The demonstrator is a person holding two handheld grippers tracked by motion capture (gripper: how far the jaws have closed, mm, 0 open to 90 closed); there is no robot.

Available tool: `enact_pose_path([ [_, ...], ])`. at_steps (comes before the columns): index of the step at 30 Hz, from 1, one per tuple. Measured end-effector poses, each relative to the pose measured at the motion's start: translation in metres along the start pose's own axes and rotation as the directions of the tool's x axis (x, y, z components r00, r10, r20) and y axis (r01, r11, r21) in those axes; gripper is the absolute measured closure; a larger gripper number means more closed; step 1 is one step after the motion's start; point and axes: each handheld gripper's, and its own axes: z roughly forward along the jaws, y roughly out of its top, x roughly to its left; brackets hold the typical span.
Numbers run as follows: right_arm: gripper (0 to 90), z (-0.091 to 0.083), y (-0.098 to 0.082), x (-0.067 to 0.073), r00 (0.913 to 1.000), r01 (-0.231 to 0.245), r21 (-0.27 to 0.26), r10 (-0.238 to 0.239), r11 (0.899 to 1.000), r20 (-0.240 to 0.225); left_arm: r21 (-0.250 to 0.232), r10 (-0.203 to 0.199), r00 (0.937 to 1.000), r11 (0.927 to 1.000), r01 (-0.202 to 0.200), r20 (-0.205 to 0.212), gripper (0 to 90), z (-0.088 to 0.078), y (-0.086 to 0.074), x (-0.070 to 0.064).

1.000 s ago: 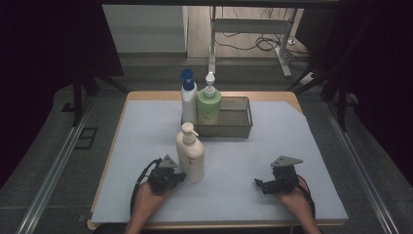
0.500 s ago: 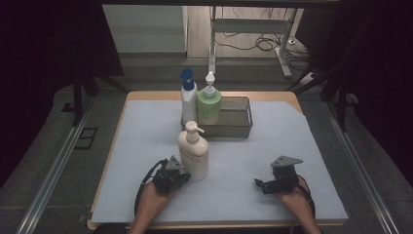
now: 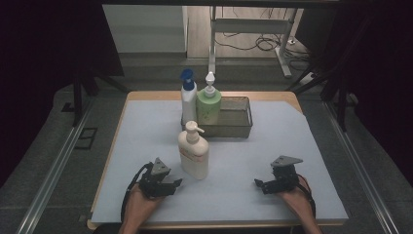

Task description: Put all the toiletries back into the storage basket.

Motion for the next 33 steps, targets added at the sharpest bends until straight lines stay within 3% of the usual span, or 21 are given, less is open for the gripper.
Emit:
enact_pose_path([
  [7, 0.0, -0.006, 0.003, 0.001, 0.9999, 0.010, -0.019, -0.010, 1.000, -0.004, -0.003, -0.028, 0.9987, 0.9996, 0.028, -0.043, 13.0, -0.006, -0.009, 0.004],
  [13, 0.0, -0.012, 0.007, 0.005, 0.9994, 0.028, -0.033, -0.029, 0.999, -0.017, 0.020, -0.029, 0.9968, 0.9993, 0.030, -0.075, 12.4, -0.005, -0.015, 0.006],
  [22, 0.0, -0.019, 0.017, 0.011, 0.9980, 0.043, -0.046, -0.045, 0.998, -0.045, 0.009, -0.058, 0.9945, 0.9982, 0.059, -0.088, 12.2, -0.001, -0.022, 0.009],
  [33, 0.0, -0.025, 0.030, 0.023, 0.9936, 0.075, -0.073, -0.080, 0.995, -0.080, 0.011, -0.059, 0.9942, 0.9981, 0.060, -0.090, 12.0, 0.001, -0.023, 0.010],
])
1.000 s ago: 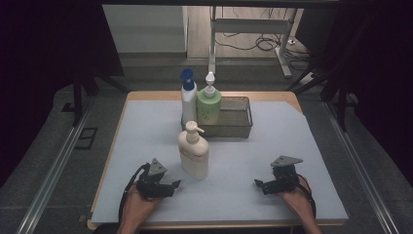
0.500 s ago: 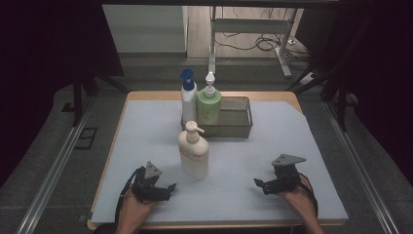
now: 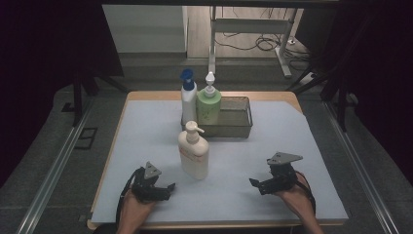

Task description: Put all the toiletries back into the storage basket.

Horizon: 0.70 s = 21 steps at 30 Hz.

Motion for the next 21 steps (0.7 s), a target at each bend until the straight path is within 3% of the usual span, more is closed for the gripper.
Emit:
enact_pose_path([
  [21, 0.0, 0.002, 0.032, 0.021, 0.9963, 0.046, -0.038, -0.049, 0.998, -0.070, -0.007, -0.003, 1.0000, 1.0000, 0.003, -0.004, 12.0, 0.000, -0.001, -0.001],
])
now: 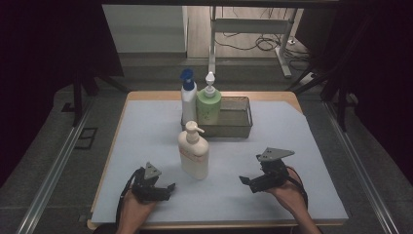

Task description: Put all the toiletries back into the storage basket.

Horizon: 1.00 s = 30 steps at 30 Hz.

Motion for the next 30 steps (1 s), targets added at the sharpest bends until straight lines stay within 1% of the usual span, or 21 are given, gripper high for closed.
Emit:
enact_pose_path([
  [3, 0.0, 0.003, 0.006, 0.004, 0.9998, 0.006, 0.001, -0.006, 1.000, -0.018, 0.000, 0.000, 1.0000, 1.0000, 0.000, -0.001, 12.0, 0.000, 0.000, 0.000],
  [6, 0.0, 0.007, 0.012, 0.008, 0.9995, 0.016, 0.000, -0.016, 1.000, -0.025, 0.000, 0.000, 1.0000, 1.0000, 0.000, -0.001, 12.0, 0.000, 0.000, 0.000],
  [14, 0.0, 0.015, 0.024, 0.016, 0.9979, 0.016, -0.010, -0.017, 1.000, -0.062, 0.000, 0.001, 1.0000, 1.0000, -0.001, -0.001, 12.1, 0.000, 0.000, 0.000],
  [17, 0.0, 0.018, 0.030, 0.020, 0.9961, 0.017, -0.010, -0.018, 1.000, -0.086, 0.000, 0.001, 1.0000, 1.0000, -0.001, -0.001, 12.0, 0.000, 0.000, 0.000],
  [20, 0.0, 0.020, 0.037, 0.024, 0.9925, 0.008, -0.026, -0.011, 1.000, -0.122, 0.000, 0.001, 1.0000, 1.0000, -0.001, -0.001, 12.1, 0.000, 0.000, 0.000],
  [25, 0.0, 0.024, 0.047, 0.032, 0.9920, 0.030, -0.026, -0.033, 0.999, -0.122, 0.000, 0.001, 1.0000, 1.0000, -0.001, 0.000, 12.0, 0.000, 0.000, 0.000],
  [28, 0.0, 0.027, 0.051, 0.036, 0.9921, 0.016, -0.030, -0.019, 0.999, -0.124, -0.001, 0.000, 1.0000, 1.0000, 0.000, 0.000, 12.0, 0.000, 0.000, 0.000],
  [30, 0.0, 0.029, 0.054, 0.039, 0.9925, 0.022, -0.030, -0.025, 0.999, -0.119, 0.000, 0.000, 1.0000, 1.0000, 0.000, -0.001, 12.0, 0.000, 0.000, 0.000],
])
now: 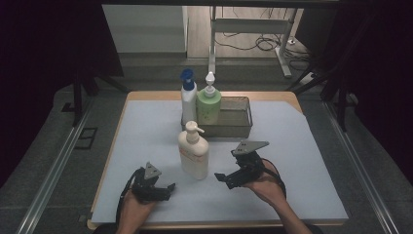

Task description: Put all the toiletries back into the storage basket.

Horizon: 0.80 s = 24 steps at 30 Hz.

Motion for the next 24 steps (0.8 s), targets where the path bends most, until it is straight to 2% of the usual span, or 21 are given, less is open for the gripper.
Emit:
enact_pose_path([
  [11, 0.0, 0.014, 0.018, 0.012, 0.9994, 0.029, 0.008, -0.029, 1.000, 0.016, 0.000, 0.000, 1.0000, 1.0000, 0.000, 0.001, 12.0, 0.000, 0.000, 0.000],
  [21, 2.2, 0.027, 0.036, 0.019, 0.9996, 0.026, -0.006, -0.026, 1.000, 0.008, 0.001, 0.000, 1.0000, 1.0000, 0.000, 0.001, 12.0, 0.000, 0.000, 0.000],
  [24, 3.6, 0.032, 0.042, 0.022, 0.9988, 0.045, -0.006, -0.045, 0.999, 0.019, 0.001, 0.000, 1.0000, 1.0000, 0.000, 0.001, 12.1, 0.000, 0.000, 0.000],
])
